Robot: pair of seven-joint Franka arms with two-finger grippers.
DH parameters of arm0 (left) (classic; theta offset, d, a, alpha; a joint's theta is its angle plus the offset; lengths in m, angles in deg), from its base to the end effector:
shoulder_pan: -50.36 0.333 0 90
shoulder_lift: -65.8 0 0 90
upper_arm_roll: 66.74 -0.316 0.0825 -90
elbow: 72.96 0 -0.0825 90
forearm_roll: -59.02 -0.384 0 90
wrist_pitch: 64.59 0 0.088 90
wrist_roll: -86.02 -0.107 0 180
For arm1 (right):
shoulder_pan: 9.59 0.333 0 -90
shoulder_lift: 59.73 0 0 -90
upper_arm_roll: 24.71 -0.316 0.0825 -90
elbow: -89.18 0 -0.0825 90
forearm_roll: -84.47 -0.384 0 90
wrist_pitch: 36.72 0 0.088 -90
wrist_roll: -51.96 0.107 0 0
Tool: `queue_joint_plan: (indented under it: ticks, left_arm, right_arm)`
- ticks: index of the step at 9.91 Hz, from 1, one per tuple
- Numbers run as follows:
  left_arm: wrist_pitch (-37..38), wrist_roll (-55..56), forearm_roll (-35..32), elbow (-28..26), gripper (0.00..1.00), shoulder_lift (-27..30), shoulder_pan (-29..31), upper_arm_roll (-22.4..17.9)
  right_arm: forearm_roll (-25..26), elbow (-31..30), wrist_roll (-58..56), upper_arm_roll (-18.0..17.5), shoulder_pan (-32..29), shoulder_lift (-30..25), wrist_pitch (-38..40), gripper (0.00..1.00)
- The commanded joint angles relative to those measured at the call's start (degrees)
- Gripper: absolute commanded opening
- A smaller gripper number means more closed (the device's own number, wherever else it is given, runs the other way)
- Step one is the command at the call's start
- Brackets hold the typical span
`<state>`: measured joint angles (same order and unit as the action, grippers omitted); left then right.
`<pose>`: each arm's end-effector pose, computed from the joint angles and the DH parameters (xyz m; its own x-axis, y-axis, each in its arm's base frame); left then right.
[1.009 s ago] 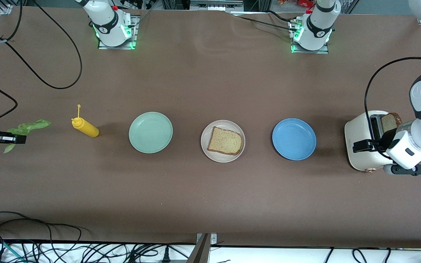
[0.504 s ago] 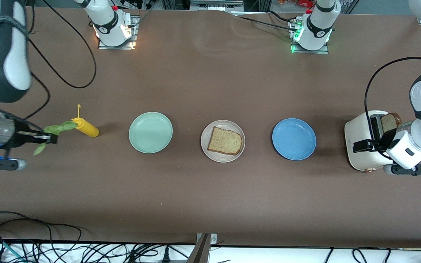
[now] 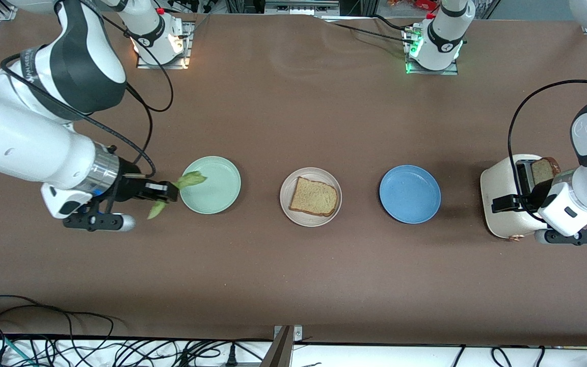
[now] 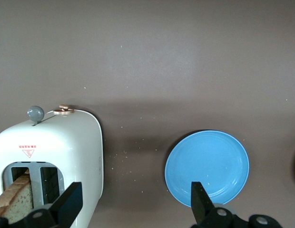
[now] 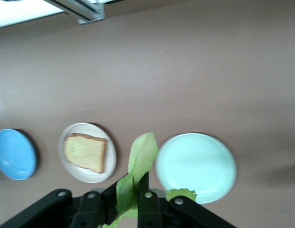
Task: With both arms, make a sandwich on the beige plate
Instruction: 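Carry the lettuce with the right gripper over the bread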
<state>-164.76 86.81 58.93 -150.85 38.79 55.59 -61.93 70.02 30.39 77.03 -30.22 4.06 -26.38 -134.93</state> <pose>0.6879 0.0157 0.4451 0.9963 0.0268 -0.0815 0.0298 -0.9989 0.0354 0.6872 0.2404 0.5281 0.9898 -0.1382 -0.0354 -0.1423 -0.9384 -0.3148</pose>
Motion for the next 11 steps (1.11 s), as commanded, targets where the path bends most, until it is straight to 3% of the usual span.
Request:
queue_joint_plan:
  ticks: [1, 6, 9, 11]
  left_arm:
    - [0.5, 0.1, -2.2, 0.6, 1.0, -0.2, 0.0, 0.3]
    - [0.5, 0.1, -2.2, 0.4, 1.0, -0.2, -0.1, 0.3]
    - [0.5, 0.1, -2.2, 0.3, 1.0, -0.2, -0.1, 0.3]
    - [0.5, 0.1, -2.2, 0.3, 1.0, -0.2, -0.1, 0.3]
  right_arm:
    - [-2.9, 0.8, 12.8, -0.4, 4.5, 2.6, -6.7, 0.0]
    - [-8.0, 0.6, 40.6, -0.4, 12.8, 11.5, -29.5, 0.0]
    - [-8.4, 0.3, 54.4, -0.4, 14.9, 15.6, -38.0, 0.0]
    - [-10.1, 0.0, 61.9, -0.4, 15.3, 17.3, -38.1, 0.0]
